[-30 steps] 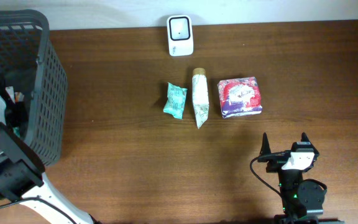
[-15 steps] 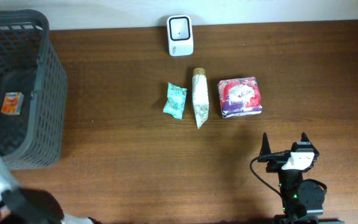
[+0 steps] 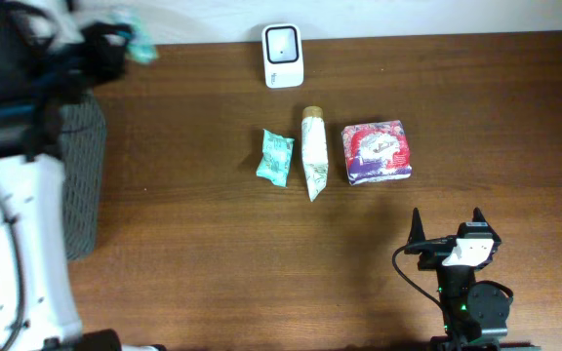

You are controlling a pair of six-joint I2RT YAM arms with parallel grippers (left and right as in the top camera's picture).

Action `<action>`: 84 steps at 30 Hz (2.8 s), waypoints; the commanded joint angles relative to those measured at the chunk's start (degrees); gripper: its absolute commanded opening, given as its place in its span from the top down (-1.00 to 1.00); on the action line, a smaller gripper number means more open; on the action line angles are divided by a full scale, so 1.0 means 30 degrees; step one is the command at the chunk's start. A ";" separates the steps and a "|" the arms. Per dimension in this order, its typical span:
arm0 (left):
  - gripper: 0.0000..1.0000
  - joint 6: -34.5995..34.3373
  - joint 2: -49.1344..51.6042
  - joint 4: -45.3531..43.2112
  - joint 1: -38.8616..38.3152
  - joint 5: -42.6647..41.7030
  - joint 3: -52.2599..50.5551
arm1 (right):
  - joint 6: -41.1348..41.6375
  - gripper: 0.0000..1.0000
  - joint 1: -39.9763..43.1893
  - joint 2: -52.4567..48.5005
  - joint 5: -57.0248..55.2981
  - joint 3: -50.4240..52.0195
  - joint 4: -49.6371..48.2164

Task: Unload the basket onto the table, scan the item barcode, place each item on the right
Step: 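Place the teal tissue pack left of the wipes pack, then reach the left gripper into the basket and grasp the orange tissue pack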

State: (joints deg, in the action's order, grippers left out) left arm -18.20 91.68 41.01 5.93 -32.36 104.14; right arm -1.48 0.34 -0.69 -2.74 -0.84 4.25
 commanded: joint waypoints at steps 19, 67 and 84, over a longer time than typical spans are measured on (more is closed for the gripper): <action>0.98 0.0299 1.1373 0.5508 -0.8473 1.1795 -0.0022 | 0.0138 -0.97 -0.0109 0.0124 0.0044 0.0175 0.0073; -0.84 1.3296 1.1366 0.6594 0.7839 1.3158 0.5209 | 0.0138 -0.97 -0.0109 0.0124 0.0044 0.0175 0.0066; -0.45 1.5671 1.2735 0.0911 0.8459 1.4367 0.0262 | 0.0138 -0.97 -0.0109 0.0124 0.0044 0.0175 0.0073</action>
State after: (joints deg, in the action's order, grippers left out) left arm 27.90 126.50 43.81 30.59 10.17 105.47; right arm -1.52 0.34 -0.69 -2.74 -0.84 4.25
